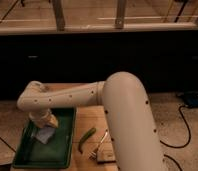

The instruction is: Wipe tray with sponge

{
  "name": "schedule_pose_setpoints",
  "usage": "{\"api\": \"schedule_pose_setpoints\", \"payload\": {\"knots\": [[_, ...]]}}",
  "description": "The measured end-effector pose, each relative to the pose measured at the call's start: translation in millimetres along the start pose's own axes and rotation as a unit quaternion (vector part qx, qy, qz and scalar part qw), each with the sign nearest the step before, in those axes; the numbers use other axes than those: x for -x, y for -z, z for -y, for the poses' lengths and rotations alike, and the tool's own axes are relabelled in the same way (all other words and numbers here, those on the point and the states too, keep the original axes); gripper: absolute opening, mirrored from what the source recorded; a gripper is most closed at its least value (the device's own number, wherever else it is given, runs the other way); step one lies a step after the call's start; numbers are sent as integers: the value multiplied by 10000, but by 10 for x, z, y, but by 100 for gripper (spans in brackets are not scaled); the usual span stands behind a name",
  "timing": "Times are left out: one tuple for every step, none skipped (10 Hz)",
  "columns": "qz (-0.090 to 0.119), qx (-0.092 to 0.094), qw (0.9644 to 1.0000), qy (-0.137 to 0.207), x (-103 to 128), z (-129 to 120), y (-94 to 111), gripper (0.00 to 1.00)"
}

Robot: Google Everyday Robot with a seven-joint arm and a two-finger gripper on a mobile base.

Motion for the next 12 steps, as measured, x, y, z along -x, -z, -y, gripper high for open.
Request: {"api": "schedule_pose_setpoints", "payload": {"knots": [[37, 10, 9999, 104, 52, 81, -30, 4], [106, 9, 9997, 220, 163, 138, -63, 4], [155, 30, 9995, 277, 251, 116, -82, 4], [197, 21, 9993, 304, 337, 70, -93, 4], [245, 24, 9992, 300, 445, -72, -102, 4], [262, 31, 9993, 270, 500, -185, -96, 4], [264, 58, 9995, 191, 532, -351, -86, 4], [236, 81, 9997, 51, 519, -523, -55, 4], [190, 88, 9998, -63, 460, -654, -24, 4], [146, 96, 9997, -163, 366, -754, 2, 4], [101, 88, 9996, -229, 225, -815, 26, 4], [90, 127, 9996, -240, 126, -845, 19, 4]]}}
